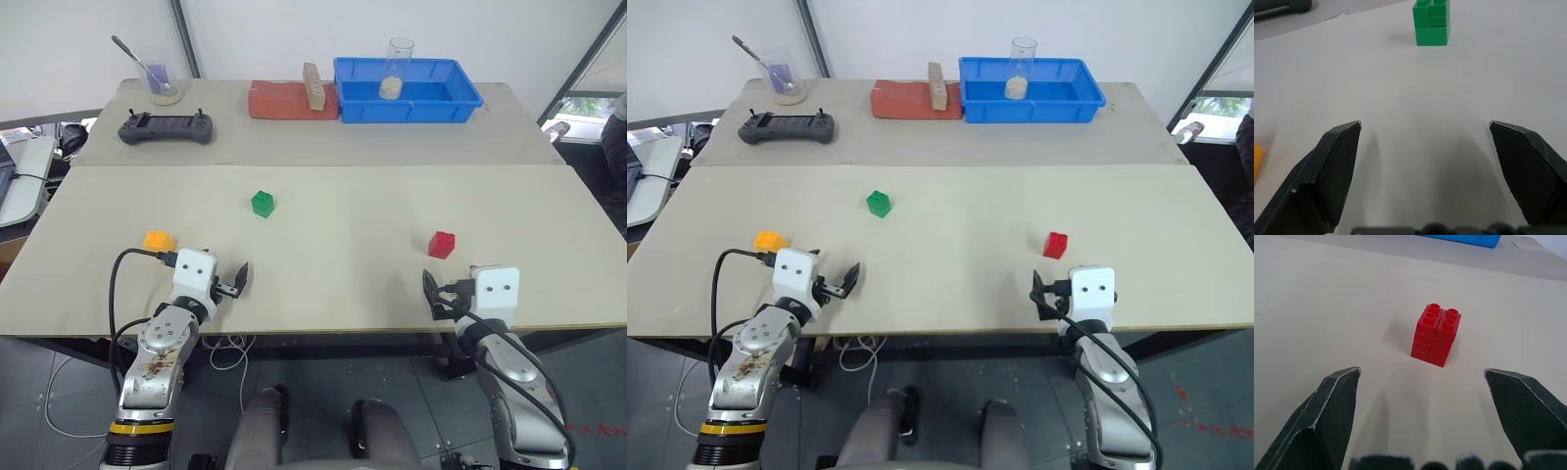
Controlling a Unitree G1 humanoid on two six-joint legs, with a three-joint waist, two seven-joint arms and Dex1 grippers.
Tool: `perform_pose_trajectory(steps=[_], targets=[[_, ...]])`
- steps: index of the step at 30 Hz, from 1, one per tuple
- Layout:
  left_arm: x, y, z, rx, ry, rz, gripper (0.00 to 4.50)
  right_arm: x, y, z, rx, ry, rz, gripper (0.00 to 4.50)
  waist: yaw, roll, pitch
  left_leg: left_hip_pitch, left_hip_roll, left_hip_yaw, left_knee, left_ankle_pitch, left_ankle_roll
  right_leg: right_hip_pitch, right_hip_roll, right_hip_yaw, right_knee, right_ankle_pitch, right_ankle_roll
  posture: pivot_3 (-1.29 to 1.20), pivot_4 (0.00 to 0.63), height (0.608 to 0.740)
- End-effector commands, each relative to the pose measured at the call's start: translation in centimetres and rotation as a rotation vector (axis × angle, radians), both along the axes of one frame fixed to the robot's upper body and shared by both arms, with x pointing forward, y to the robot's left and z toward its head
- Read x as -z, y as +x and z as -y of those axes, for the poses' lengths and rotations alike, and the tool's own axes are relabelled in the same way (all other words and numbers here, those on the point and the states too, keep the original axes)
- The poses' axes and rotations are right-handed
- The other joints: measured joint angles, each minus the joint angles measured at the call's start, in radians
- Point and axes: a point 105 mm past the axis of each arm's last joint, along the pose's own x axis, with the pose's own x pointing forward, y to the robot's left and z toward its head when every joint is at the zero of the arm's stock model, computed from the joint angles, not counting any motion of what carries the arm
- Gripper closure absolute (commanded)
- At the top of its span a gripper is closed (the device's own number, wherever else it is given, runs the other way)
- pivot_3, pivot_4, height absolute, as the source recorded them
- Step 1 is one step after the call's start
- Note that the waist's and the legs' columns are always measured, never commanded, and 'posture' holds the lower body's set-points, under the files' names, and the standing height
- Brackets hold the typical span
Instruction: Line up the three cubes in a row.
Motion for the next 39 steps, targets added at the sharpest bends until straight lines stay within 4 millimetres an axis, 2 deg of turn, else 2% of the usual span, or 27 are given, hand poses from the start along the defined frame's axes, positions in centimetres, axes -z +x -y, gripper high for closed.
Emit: perform_pose_trajectory(steps=[1, 5, 7, 15, 22, 27, 32, 35, 39], targets=[[-1.2, 0.3, -0.1, 0.012, -0.002, 0.043, 0.00, -1.0, -0.1, 0.3, 0.010, -0.008, 0.051, 0.01, 0.000, 0.000, 0.000, 0.000, 0.000, 0.000, 0.000, 0.000, 0.000, 0.000, 0.000, 0.000, 0.000, 0.000, 0.000, 0.00, 0.150, 0.740], [-2.4, 1.1, -0.2, 0.076, -0.011, 0.063, 0.00, -0.8, 0.0, 0.5, 0.017, -0.014, 0.047, 0.01, 0.001, 0.000, 0.000, 0.000, 0.000, 0.000, 0.000, 0.000, 0.000, 0.000, 0.000, 0.000, 0.000, 0.000, 0.000, 0.00, 0.150, 0.740], [-3.2, 1.3, 0.3, 0.150, -0.017, 0.074, 0.00, -0.8, 0.0, 0.6, 0.020, -0.019, 0.046, 0.01, 0.001, 0.000, 0.000, 0.000, 0.000, 0.000, 0.000, 0.000, 0.000, 0.000, 0.000, 0.000, 0.000, 0.000, 0.000, 0.00, 0.150, 0.740], [-8.0, 0.2, 5.8, 0.699, -0.026, 0.078, 0.00, -0.9, 0.3, 0.9, 0.034, -0.020, 0.039, 0.01, 0.001, 0.000, 0.000, 0.000, 0.000, 0.000, 0.000, 0.000, 0.000, 0.000, 0.000, 0.000, 0.000, 0.000, 0.000, 0.00, 0.150, 0.740], [-10.3, -1.4, 9.2, 1.064, 0.044, 0.064, 0.00, -0.7, 1.7, 1.1, 0.057, 0.029, 0.023, 0.01, -0.002, 0.000, 0.000, -0.001, 0.000, 0.001, 0.001, 0.000, 0.000, 0.002, 0.001, 0.001, 0.001, 0.000, 0.000, 0.00, 0.150, 0.740], [-11.3, -1.5, 11.1, 1.174, 0.071, 0.084, 0.00, -0.5, 3.8, 0.5, 0.089, 0.065, 0.017, 0.01, -0.004, -0.001, 0.000, -0.001, 0.000, 0.000, 0.002, 0.001, 0.001, 0.003, 0.002, 0.001, 0.003, 0.000, 0.000, 0.00, 0.150, 0.740], [-11.5, -1.5, 11.3, 1.206, 0.070, 0.079, 0.00, -0.5, 5.6, -0.5, 0.112, 0.099, 0.024, 0.01, -0.013, 0.000, 0.000, -0.001, 0.000, 0.000, 0.003, 0.001, 0.001, 0.003, 0.002, 0.002, 0.005, 0.000, 0.000, 0.00, 0.150, 0.740], [-11.5, -1.7, 11.3, 1.216, 0.071, 0.076, 0.00, -0.2, 6.7, -0.4, 0.148, 0.109, 0.016, 0.01, -0.015, 0.000, 0.000, -0.001, -0.001, 0.000, 0.003, 0.006, 0.009, 0.003, 0.003, 0.002, 0.005, 0.001, 0.001, 0.00, 0.150, 0.740], [-11.7, -1.7, 11.4, 1.215, 0.074, 0.081, 0.00, 0.2, 7.6, 0.5, 0.213, 0.089, 0.008, 0.01, -0.015, 0.000, 0.000, -0.001, -0.001, 0.000, 0.003, 0.006, 0.009, 0.003, 0.003, 0.002, 0.005, 0.004, 0.004, 0.00, 0.150, 0.740]])
